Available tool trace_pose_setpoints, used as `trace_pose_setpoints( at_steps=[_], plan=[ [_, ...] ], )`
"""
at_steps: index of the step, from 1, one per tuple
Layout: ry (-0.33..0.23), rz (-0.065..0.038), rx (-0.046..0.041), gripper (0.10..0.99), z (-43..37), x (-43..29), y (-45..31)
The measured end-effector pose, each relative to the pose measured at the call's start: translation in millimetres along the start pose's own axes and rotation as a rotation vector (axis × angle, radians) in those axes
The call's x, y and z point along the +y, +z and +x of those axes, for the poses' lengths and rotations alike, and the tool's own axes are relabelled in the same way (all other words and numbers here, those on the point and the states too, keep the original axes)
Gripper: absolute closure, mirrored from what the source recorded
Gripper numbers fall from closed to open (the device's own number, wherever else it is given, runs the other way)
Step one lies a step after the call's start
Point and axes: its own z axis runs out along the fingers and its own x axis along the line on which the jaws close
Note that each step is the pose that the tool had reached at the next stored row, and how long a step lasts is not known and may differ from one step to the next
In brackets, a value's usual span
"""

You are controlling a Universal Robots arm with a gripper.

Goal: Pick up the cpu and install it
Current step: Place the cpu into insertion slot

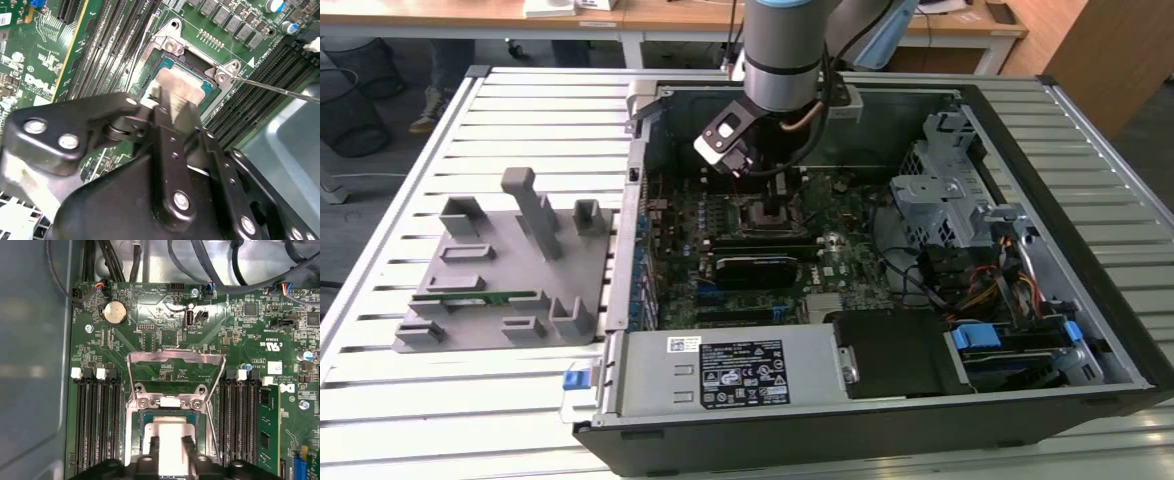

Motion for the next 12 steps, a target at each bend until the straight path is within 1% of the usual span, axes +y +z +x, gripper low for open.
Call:
trace_pose_setpoints(
  at_steps=[2,3,5,12],
  plan=[
    [0.0,0.0,-0.0006,0.855,0.0,0.1,-1.8],
    [0.0,0.0,-0.0008,0.855,0.0,0.2,-2.7],
    [0.0,0.001,-0.001,0.973,0.0,0.3,-4.2],
    [0.0,0.001,-0.0012,0.98,0.1,0.6,-8.6]
  ],
)
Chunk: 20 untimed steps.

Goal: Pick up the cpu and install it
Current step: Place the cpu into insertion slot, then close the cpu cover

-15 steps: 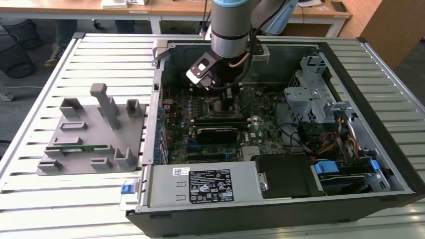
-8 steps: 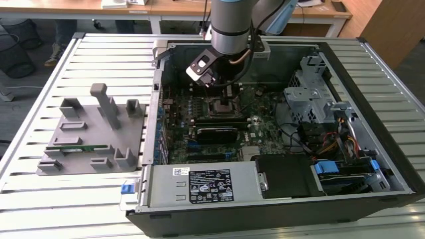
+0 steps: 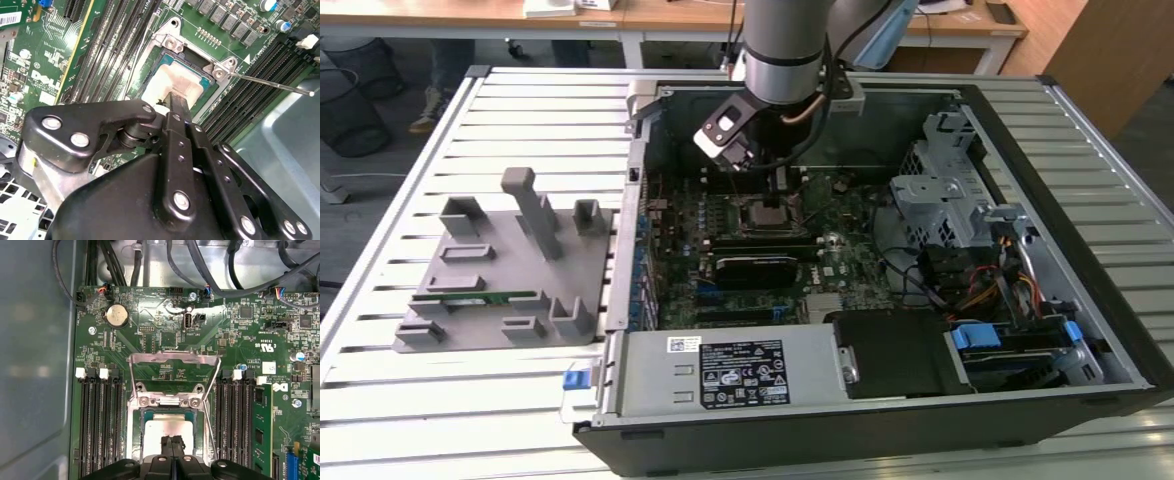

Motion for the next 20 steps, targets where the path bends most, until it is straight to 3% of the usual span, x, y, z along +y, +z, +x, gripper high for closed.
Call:
trace_pose_setpoints(
  at_steps=[9,20],
  plan=[
    [0.0,0.0,-0.001,0.98,0.0,0.1,-4.0],
    [0.0,0.0,-0.0011,0.98,0.0,0.8,-19.9]
  ],
)
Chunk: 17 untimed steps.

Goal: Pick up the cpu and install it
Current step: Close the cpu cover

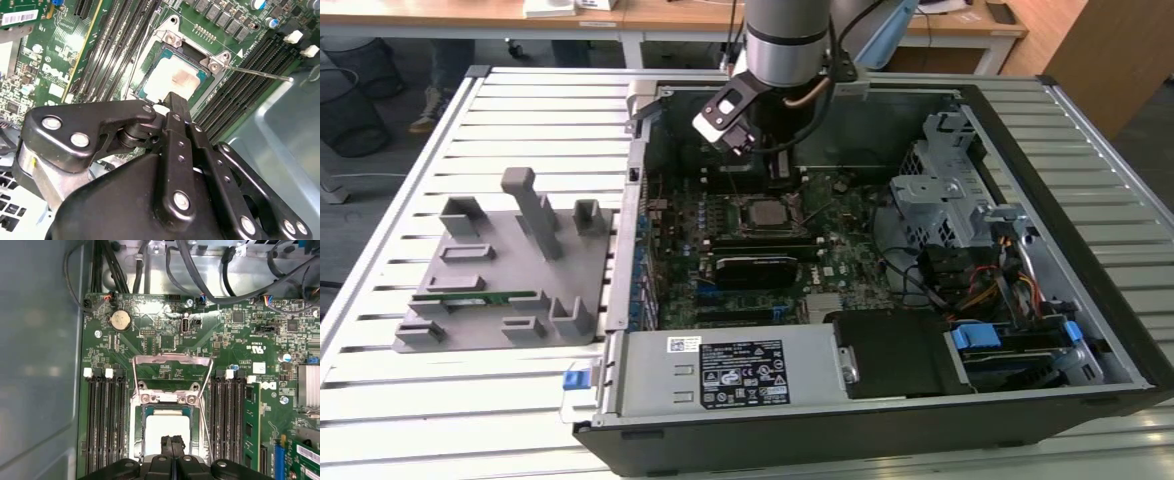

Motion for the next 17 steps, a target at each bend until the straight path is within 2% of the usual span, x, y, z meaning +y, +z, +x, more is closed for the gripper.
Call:
trace_pose_setpoints(
  at_steps=[7,17],
  plan=[
    [0.0,0.0,-0.0001,0.98,0.0,0.6,-16.5],
    [0.0,0.0,0.0,0.98,0.3,1.8,-49.0]
  ],
)
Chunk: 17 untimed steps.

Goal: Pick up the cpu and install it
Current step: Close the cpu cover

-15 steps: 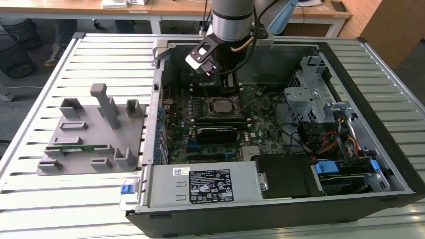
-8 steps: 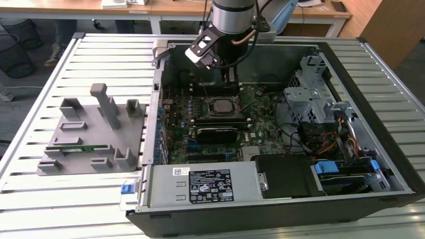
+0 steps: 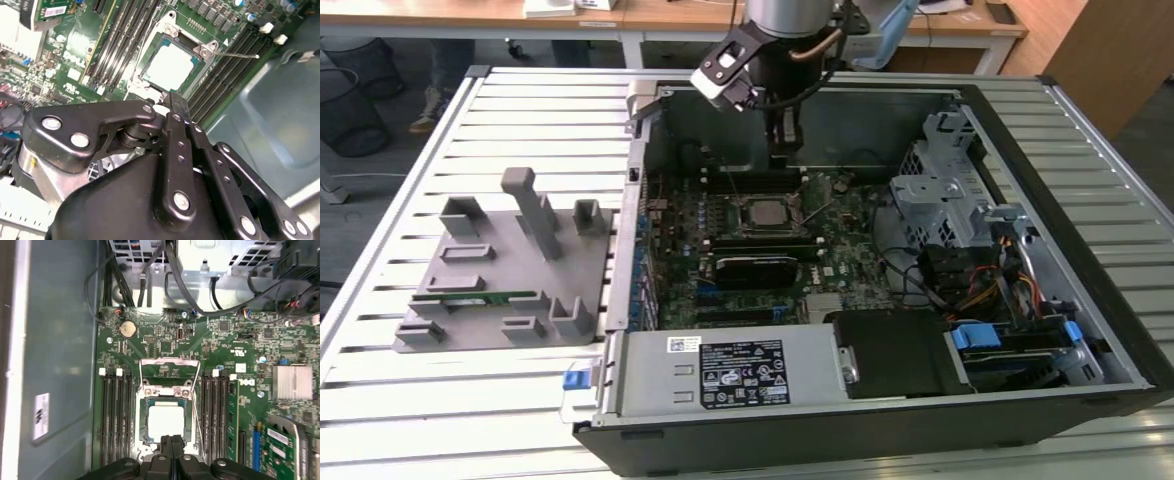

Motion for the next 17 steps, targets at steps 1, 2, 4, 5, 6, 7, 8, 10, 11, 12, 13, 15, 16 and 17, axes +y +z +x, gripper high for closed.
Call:
trace_pose_setpoints(
  at_steps=[1,2,4,5,6,7,8,10,11,12,13,15,16,17],
  plan=[
    [0.0,0.0,-0.0001,0.98,0.0,0.1,-3.2],
    [0.0,0.0,-0.0003,0.98,0.0,0.2,-5.8],
    [0.0,0.0,-0.0011,0.98,0.0,0.3,-7.0],
    [0.0,0.0,-0.0012,0.98,-0.2,0.2,-7.0],
    [0.0,0.0,-0.0015,0.98,-0.7,0.2,-7.0],
    [0.0,0.0,-0.0018,0.98,-1.3,0.2,-7.1],
    [0.0,0.0,-0.0018,0.98,-1.8,0.4,-7.0],
    [0.0,0.0,-0.0017,0.98,-2.7,2.5,-6.8],
    [0.0,0.0,-0.0017,0.98,-3.0,4.8,-6.6],
    [0.0,0.0,-0.0017,0.98,-3.1,8.0,-6.5],
    [0.0,0.0,-0.0018,0.98,-3.2,11.2,-6.4],
    [0.0,0.001,-0.0018,0.98,-3.2,17.7,-6.0],
    [0.0,0.001,-0.0018,0.98,-3.3,20.0,-5.8],
    [0.0,0.0,-0.0017,0.98,-3.3,21.8,-5.5]
  ],
)
